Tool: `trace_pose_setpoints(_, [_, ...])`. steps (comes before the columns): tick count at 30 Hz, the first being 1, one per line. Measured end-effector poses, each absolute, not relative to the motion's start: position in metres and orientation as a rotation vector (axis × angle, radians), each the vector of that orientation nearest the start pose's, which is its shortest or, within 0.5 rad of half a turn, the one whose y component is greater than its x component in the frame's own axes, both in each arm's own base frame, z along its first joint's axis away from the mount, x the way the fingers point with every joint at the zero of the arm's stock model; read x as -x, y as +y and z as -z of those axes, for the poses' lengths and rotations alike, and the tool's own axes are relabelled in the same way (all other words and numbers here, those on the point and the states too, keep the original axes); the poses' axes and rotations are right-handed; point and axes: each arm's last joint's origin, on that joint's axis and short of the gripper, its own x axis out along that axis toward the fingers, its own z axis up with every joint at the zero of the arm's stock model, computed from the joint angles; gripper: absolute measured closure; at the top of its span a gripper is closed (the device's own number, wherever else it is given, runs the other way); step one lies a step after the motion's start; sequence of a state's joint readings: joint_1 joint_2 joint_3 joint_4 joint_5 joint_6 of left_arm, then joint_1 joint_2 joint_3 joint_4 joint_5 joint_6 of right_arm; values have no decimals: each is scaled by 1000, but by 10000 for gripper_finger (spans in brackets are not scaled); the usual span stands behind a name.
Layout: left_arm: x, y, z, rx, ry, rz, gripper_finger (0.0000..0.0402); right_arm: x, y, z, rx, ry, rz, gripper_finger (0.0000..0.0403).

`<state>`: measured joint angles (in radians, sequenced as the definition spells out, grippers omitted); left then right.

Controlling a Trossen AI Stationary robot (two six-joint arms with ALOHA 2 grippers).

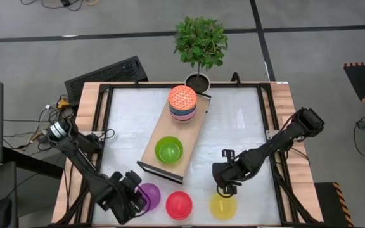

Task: Place and stack bowls onto a shelf
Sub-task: Stack the purple bowl on top of the green bowl on the shelf

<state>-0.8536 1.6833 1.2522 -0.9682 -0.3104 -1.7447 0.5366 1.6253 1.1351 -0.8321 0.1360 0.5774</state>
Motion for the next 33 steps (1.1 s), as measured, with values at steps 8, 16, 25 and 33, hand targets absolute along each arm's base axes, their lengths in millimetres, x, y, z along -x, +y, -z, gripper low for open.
trace_pose_setpoints(8, [-193,-208,-176,931,1069,-626,221,-261,150,-211,-49,1302,38,365])
trace_pose_setpoints(16, [-201,-200,-174,901,1131,-587,249,-259,150,-211,-42,1316,43,365])
trace_pose_setpoints(25, [-206,-197,-172,871,1174,-551,397,-260,148,-211,-31,1302,71,365])
trace_pose_setpoints(33, [-207,-205,-220,1039,1170,-411,401,-260,148,-211,-19,1291,85,365])
